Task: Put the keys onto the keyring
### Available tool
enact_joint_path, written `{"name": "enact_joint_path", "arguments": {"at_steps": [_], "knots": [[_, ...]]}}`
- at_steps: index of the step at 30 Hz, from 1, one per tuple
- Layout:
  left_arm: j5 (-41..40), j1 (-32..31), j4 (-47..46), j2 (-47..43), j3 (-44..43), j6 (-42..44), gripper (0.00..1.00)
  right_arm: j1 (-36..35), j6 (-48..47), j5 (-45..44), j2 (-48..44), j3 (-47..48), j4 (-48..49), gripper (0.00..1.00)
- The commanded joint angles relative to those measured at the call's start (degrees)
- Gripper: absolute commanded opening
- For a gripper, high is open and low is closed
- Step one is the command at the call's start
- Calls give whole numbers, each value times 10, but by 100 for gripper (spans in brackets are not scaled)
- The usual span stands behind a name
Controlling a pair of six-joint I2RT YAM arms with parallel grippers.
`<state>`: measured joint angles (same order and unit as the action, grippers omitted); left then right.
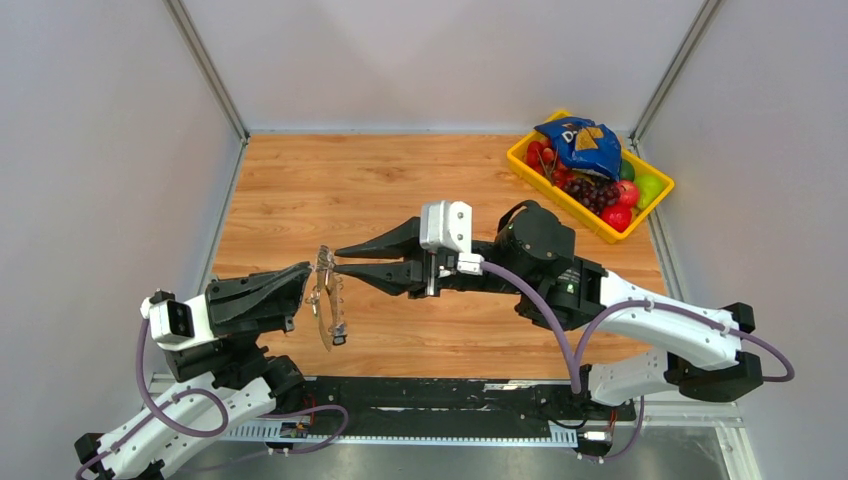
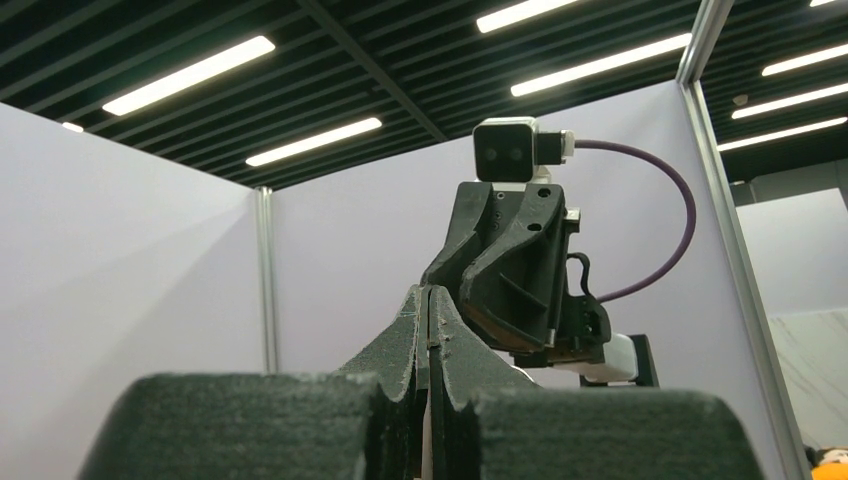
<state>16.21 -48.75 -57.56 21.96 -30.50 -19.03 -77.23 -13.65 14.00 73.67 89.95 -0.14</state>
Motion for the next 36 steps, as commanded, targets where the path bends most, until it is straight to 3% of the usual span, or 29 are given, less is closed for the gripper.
{"name": "enact_joint_path", "arguments": {"at_steps": [1,6,11,30,36], "knots": [[3,-1,-16,-8,-20,-3,0,-4,-1,14,14,25,13,22],[3,-2,-14,-11,-19,-3,0,-4,-1,19,22,29,13,5],[3,-1,-11,-14,-19,-1,0,-4,-1,25,24,30,13,0],[1,-1,-8,-12,-19,1,0,-4,-9,18,8,27,8,6],[2,-1,-9,-9,-20,0,0,-4,-5,24,9,29,10,16]]}}
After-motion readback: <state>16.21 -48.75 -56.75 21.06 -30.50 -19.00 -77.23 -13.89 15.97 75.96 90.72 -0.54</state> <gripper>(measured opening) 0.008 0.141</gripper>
